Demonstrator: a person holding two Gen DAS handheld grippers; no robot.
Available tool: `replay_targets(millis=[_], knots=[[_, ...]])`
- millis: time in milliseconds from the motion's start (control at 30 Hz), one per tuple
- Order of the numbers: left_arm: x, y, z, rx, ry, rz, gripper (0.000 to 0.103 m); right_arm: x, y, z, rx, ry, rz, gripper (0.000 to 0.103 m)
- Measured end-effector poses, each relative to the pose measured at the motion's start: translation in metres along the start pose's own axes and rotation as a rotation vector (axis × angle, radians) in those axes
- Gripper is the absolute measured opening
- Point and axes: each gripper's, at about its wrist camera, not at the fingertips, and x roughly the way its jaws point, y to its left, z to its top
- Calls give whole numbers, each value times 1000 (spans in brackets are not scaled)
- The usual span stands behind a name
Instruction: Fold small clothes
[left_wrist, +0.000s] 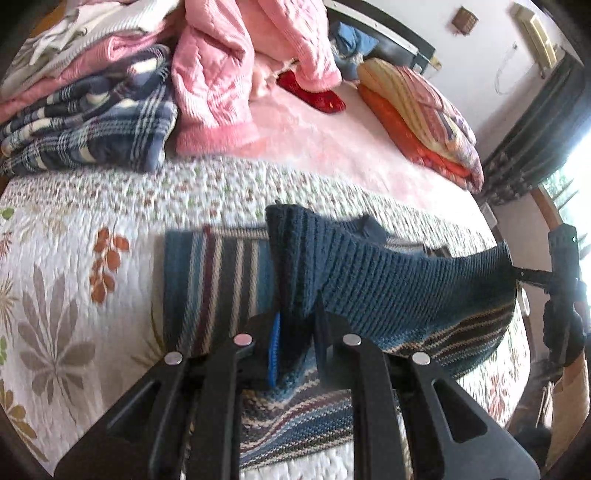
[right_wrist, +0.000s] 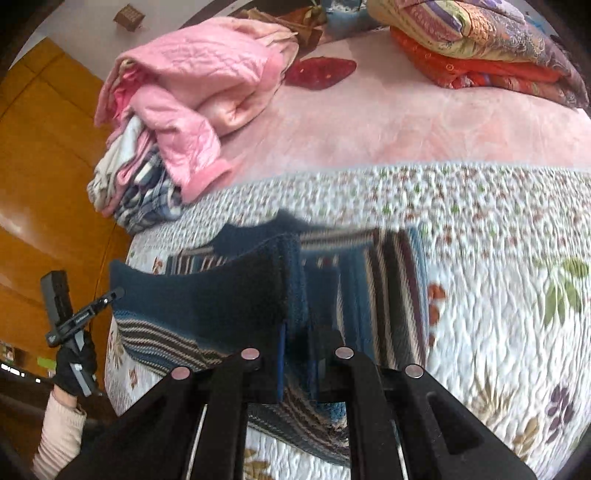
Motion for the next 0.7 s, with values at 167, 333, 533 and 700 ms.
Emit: replay_targets(millis=[167, 333, 533, 700], knots=[[26, 5, 26, -13, -32, 42, 13, 26, 2, 41, 11, -3, -61, 9], [71, 12, 35, 0, 19, 100, 13, 69, -9, 63, 19, 54, -149, 9], [106, 24, 31, -7, 70, 138, 14, 109, -27, 67, 45, 100, -185, 9], [127, 37, 27, -37, 104, 172, 17, 128, -38, 69, 57, 120, -206, 10]])
